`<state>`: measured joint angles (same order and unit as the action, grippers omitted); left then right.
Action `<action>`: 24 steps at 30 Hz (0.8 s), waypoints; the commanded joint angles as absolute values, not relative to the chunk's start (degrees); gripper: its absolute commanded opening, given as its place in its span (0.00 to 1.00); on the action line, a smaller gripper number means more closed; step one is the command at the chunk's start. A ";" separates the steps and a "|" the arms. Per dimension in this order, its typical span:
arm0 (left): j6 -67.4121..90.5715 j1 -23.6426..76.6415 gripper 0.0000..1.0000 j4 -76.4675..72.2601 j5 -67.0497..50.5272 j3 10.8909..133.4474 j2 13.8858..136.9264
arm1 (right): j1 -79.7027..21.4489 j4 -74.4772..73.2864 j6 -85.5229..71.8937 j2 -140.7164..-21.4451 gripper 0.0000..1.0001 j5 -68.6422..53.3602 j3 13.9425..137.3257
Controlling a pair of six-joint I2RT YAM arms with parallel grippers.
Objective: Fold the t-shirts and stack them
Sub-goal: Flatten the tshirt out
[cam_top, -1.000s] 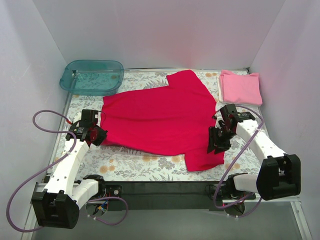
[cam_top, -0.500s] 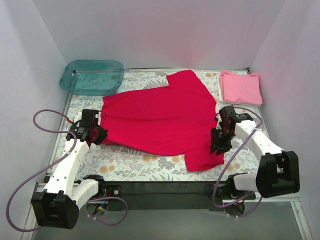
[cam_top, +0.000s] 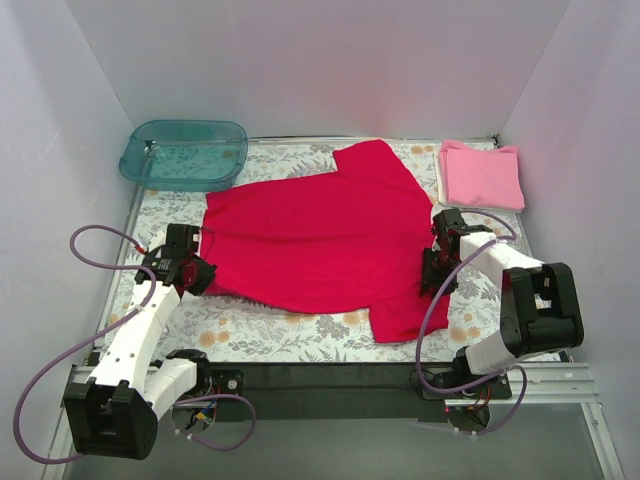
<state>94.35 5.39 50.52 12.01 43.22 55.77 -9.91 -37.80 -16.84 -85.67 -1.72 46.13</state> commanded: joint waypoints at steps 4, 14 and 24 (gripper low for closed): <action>94.31 5.54 0.00 48.43 15.64 43.42 56.25 | -9.23 -29.71 -17.40 -90.96 0.38 3.42 48.33; 93.17 5.54 0.00 45.62 15.29 46.76 60.38 | -8.26 -27.86 -16.00 -98.96 0.41 3.34 59.40; 92.11 5.54 0.00 46.32 16.08 46.41 59.77 | -8.44 -36.65 -15.47 -81.41 0.42 3.25 51.44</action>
<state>92.97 5.39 46.30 14.20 45.06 60.93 -8.64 -33.39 -15.88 -90.87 1.50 55.94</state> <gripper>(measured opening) 0.027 0.422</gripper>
